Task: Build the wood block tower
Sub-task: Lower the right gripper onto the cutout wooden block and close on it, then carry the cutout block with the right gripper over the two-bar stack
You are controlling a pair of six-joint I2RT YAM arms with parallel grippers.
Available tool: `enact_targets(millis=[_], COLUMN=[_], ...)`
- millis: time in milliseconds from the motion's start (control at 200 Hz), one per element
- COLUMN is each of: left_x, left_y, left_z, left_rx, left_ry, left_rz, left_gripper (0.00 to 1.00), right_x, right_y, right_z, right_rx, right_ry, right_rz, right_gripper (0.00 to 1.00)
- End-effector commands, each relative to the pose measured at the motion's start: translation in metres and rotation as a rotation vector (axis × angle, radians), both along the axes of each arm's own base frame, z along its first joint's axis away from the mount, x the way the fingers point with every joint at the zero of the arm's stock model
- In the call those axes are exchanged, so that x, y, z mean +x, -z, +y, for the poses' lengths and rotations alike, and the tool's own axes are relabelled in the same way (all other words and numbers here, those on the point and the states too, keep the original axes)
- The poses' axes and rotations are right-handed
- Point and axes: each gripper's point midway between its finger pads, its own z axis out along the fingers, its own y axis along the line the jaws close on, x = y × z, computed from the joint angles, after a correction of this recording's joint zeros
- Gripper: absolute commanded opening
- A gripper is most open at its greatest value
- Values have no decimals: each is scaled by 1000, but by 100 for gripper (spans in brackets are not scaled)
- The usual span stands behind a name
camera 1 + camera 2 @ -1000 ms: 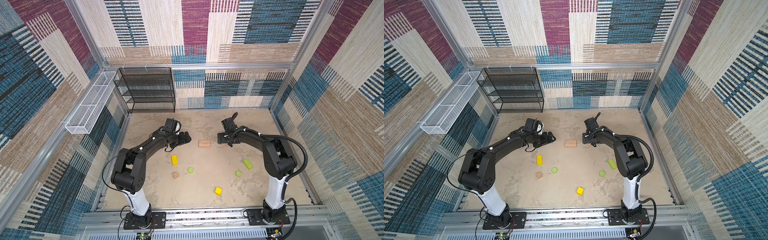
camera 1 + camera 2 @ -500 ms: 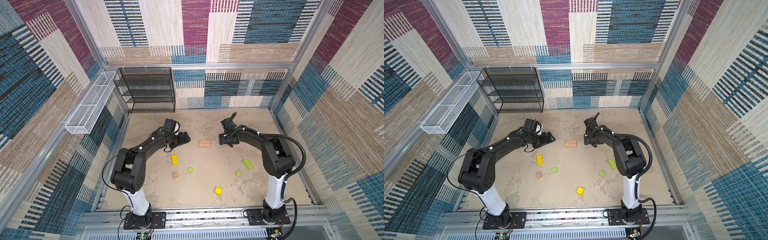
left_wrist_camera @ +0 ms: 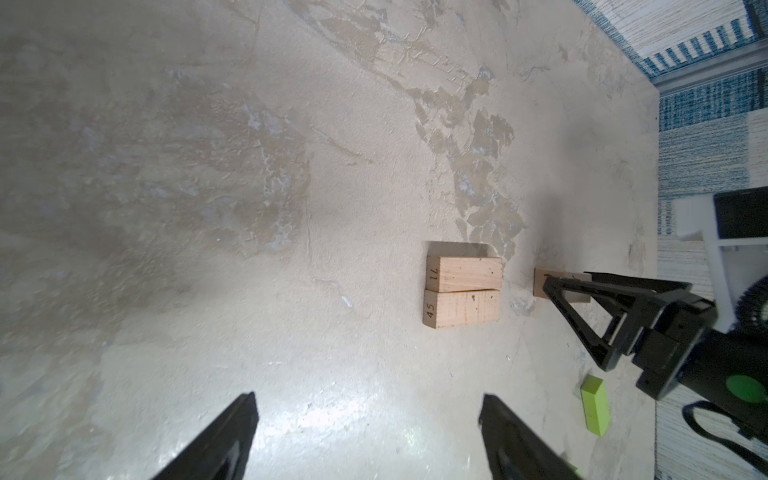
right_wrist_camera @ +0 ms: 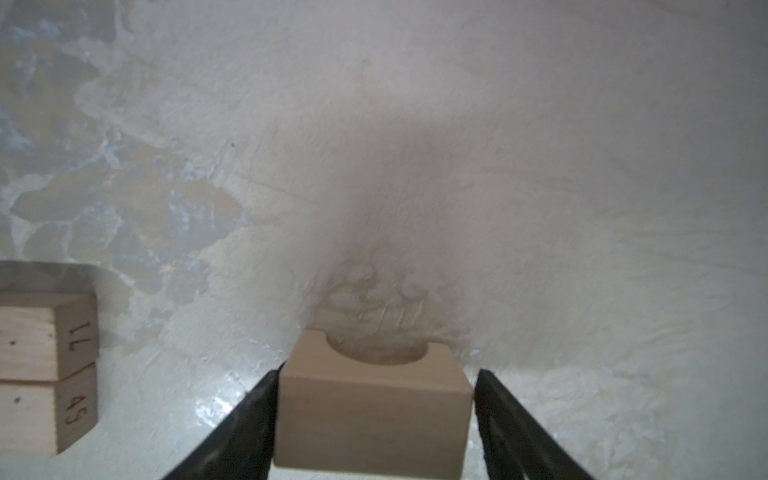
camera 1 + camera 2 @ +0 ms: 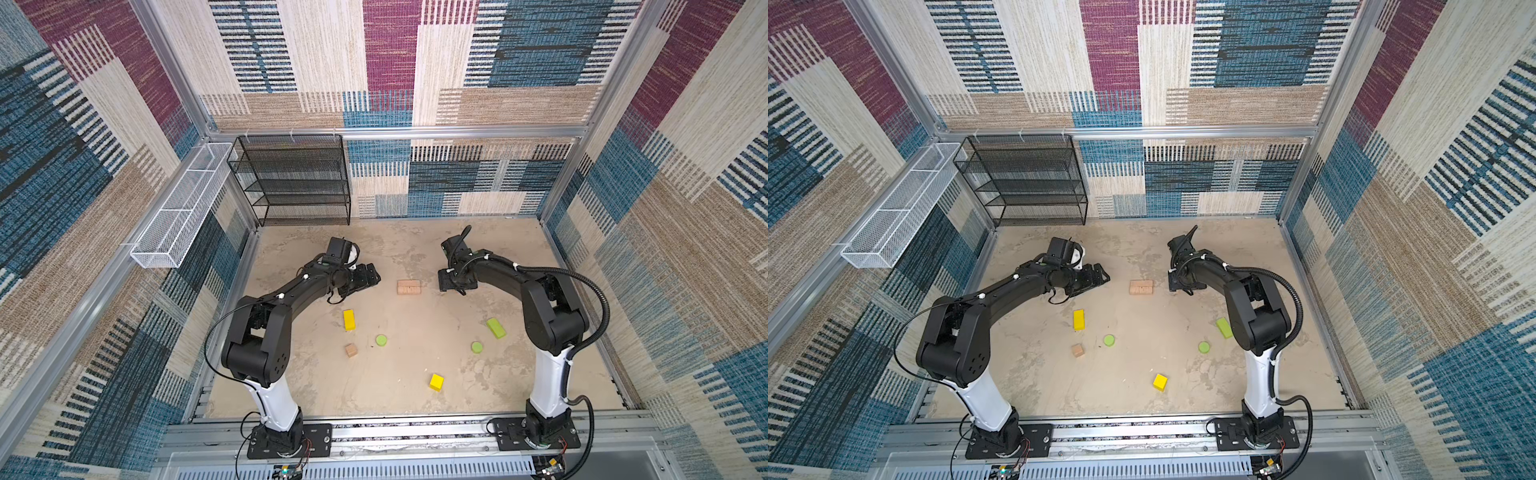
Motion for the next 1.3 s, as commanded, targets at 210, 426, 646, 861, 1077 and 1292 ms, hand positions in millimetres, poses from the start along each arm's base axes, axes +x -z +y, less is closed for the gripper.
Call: enact_targets(millis=[210, 426, 646, 861, 1077, 1292], left_x=[2, 2, 1, -1, -3, -4], left_y=[-3, -3, -6, -13, -12, -5], left_z=[-2, -1, 11, 32, 56, 72], left_rx=[-25, -25, -12, -7, 21, -3], left_ry=[1, -2, -22, -54, -91, -117], left_rz=[-8, -8, -17, -33, -32, -11], left_gripper=[88, 88, 88, 88, 88, 88], right_x=[0, 2, -7, -12, -14, -18], right_y=[-1, -18, -40, -58, -68, -64], right_z=[4, 9, 36, 69, 105, 123], right_rx=[14, 18, 44, 104, 123, 96], right_ry=[-9, -7, -20, -1, 3, 32], right_rz=[10, -5, -3, 6, 14, 59], right_gripper=[61, 54, 54, 51, 51, 50])
